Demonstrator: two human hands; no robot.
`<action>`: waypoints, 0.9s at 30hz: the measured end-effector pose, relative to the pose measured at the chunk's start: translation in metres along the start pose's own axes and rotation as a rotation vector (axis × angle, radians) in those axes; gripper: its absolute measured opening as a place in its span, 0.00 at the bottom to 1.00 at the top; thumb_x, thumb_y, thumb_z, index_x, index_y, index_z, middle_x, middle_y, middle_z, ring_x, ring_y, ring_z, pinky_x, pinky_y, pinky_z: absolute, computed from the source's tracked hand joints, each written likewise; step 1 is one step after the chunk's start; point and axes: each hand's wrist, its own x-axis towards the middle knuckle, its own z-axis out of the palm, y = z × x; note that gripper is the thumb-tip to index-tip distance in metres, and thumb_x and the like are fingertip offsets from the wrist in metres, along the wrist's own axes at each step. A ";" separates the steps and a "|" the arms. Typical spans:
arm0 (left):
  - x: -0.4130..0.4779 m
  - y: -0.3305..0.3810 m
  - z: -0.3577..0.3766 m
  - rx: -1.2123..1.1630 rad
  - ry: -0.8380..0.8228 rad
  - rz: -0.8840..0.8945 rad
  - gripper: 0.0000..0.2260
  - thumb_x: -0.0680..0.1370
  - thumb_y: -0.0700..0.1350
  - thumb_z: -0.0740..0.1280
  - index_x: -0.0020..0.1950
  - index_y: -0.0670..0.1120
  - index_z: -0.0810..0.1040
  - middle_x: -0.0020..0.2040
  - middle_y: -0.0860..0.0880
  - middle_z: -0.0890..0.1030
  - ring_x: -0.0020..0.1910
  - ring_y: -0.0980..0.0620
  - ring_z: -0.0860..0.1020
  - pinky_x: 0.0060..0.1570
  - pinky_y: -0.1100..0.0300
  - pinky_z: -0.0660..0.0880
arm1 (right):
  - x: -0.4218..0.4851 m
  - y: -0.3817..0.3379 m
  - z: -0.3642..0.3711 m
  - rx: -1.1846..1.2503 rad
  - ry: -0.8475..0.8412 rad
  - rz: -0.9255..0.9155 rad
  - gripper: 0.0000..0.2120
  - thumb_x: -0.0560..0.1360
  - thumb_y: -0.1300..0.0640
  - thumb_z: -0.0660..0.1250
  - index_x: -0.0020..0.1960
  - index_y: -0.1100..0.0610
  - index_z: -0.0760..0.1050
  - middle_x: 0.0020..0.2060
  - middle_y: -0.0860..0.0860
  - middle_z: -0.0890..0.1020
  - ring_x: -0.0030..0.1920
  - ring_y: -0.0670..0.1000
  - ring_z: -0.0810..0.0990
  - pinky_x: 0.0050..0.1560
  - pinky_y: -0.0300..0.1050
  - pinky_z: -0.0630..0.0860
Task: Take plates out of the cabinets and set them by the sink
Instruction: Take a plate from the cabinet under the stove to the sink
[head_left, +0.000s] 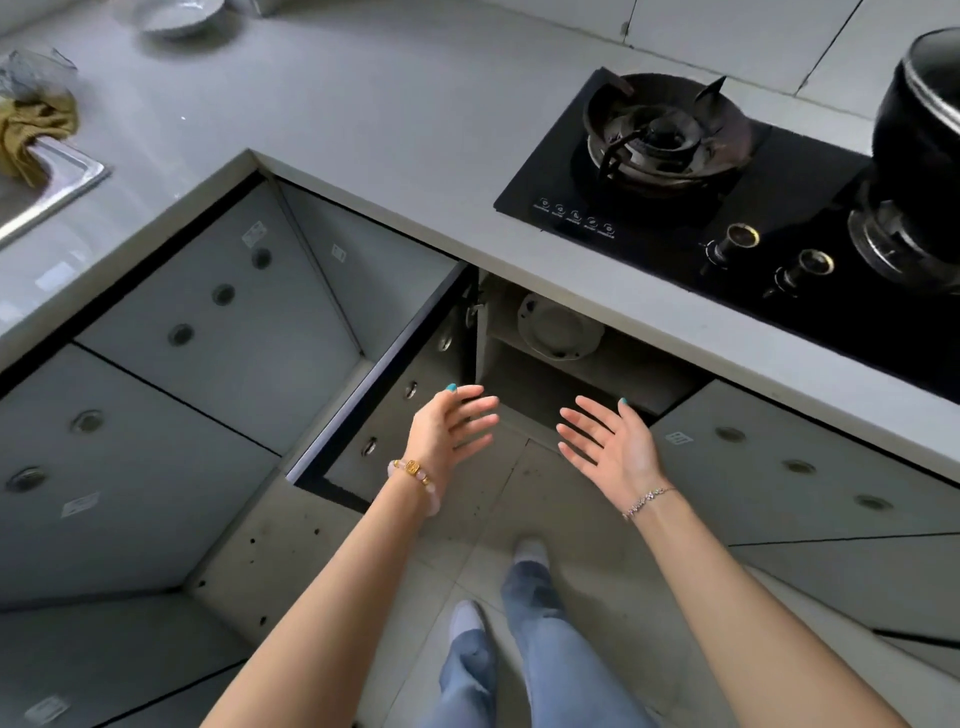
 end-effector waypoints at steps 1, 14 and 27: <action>0.006 -0.002 0.006 -0.002 0.001 -0.027 0.16 0.81 0.50 0.54 0.55 0.45 0.78 0.49 0.47 0.85 0.47 0.49 0.82 0.53 0.52 0.78 | 0.005 -0.002 -0.005 0.004 0.005 0.009 0.21 0.81 0.45 0.50 0.56 0.56 0.76 0.50 0.55 0.82 0.51 0.55 0.80 0.52 0.50 0.76; 0.103 -0.030 0.036 -0.053 0.062 -0.232 0.20 0.81 0.55 0.50 0.55 0.44 0.77 0.50 0.45 0.83 0.46 0.48 0.80 0.49 0.53 0.76 | 0.131 -0.023 -0.030 -0.121 0.068 0.174 0.19 0.81 0.47 0.51 0.59 0.56 0.76 0.54 0.55 0.81 0.55 0.55 0.79 0.52 0.50 0.76; 0.233 -0.110 0.010 -0.081 -0.087 -0.254 0.22 0.82 0.55 0.46 0.52 0.47 0.78 0.48 0.49 0.84 0.49 0.49 0.80 0.52 0.53 0.73 | 0.290 0.018 -0.066 0.106 0.186 0.092 0.19 0.82 0.48 0.49 0.57 0.58 0.74 0.54 0.55 0.80 0.55 0.55 0.78 0.54 0.50 0.74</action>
